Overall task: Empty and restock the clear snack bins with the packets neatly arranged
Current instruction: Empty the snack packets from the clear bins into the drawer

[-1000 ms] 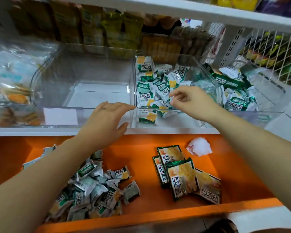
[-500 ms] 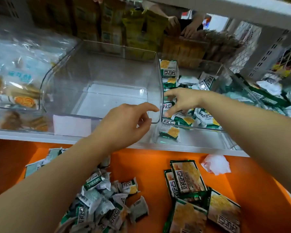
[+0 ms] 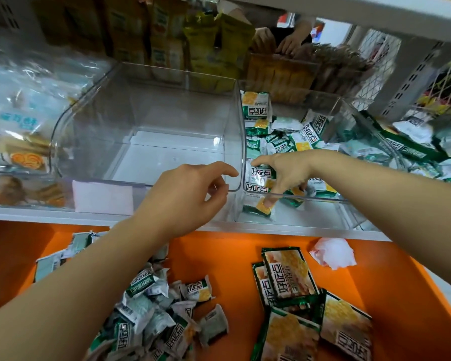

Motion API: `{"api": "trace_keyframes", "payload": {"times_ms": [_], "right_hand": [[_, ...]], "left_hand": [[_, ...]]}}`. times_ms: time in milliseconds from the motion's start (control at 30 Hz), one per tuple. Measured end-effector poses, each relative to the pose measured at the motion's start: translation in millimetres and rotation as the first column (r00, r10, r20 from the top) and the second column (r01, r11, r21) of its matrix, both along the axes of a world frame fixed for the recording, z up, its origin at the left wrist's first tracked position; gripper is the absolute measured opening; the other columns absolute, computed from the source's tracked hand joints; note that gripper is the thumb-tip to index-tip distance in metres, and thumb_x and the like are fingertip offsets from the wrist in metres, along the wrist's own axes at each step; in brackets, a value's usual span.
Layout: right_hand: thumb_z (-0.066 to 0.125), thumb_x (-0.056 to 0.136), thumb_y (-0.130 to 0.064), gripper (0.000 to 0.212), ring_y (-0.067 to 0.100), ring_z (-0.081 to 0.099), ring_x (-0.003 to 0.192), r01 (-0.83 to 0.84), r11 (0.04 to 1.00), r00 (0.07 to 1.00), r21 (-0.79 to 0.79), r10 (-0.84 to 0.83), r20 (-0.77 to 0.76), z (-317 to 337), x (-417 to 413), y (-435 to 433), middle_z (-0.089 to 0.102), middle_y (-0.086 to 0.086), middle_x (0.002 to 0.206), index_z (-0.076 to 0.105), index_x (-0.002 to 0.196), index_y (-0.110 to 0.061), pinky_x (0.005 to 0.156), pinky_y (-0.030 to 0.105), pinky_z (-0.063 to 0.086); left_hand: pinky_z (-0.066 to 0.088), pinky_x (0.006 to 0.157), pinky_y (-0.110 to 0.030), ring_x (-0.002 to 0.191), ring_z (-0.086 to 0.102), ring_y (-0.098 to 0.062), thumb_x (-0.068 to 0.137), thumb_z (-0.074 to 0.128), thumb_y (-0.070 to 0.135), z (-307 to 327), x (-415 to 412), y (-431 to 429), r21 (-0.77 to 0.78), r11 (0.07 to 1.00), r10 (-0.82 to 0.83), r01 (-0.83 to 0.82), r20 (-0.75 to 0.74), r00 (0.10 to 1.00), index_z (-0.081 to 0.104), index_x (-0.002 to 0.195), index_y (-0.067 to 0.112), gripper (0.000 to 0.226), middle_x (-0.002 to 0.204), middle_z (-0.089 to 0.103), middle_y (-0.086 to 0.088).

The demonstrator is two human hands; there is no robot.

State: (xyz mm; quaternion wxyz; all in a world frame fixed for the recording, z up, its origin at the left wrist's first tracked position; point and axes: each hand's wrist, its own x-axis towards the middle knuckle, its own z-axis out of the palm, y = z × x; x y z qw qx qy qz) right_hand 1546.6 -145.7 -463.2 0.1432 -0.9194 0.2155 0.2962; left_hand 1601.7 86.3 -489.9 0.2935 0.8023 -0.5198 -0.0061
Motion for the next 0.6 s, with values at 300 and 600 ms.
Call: {"api": "trace_keyframes", "payload": {"times_ms": [300,600], "right_hand": [[0.079,0.077,-0.018,0.092,0.040,0.053,0.121,0.111,0.950,0.980,0.291,-0.154,0.128,-6.1,-8.8,-2.7,0.015,0.010,0.156,0.023,0.143,-0.050,0.079,0.050,0.057],[0.069,0.082,0.000,0.038,0.029,0.067,0.093,0.102,0.852,0.955,0.513,-0.228,0.190,-5.1,-12.6,0.5,0.032,-0.002,0.143,0.065,0.104,-0.031,0.078,0.053,0.057]], "left_hand": [[0.032,0.065,-0.005,0.070,0.050,0.006,0.092,0.055,0.024,0.6,-1.5,0.4,-0.005,1.000,0.011,-0.011,0.019,1.000,0.058,0.123,0.033,0.033,0.099,0.069,0.014],[0.040,0.069,-0.015,0.083,0.057,0.000,0.091,0.055,0.024,-1.0,-1.7,-1.3,-0.023,1.000,0.015,-0.014,0.015,1.000,0.059,0.122,0.031,0.032,0.099,0.070,0.012]]}}
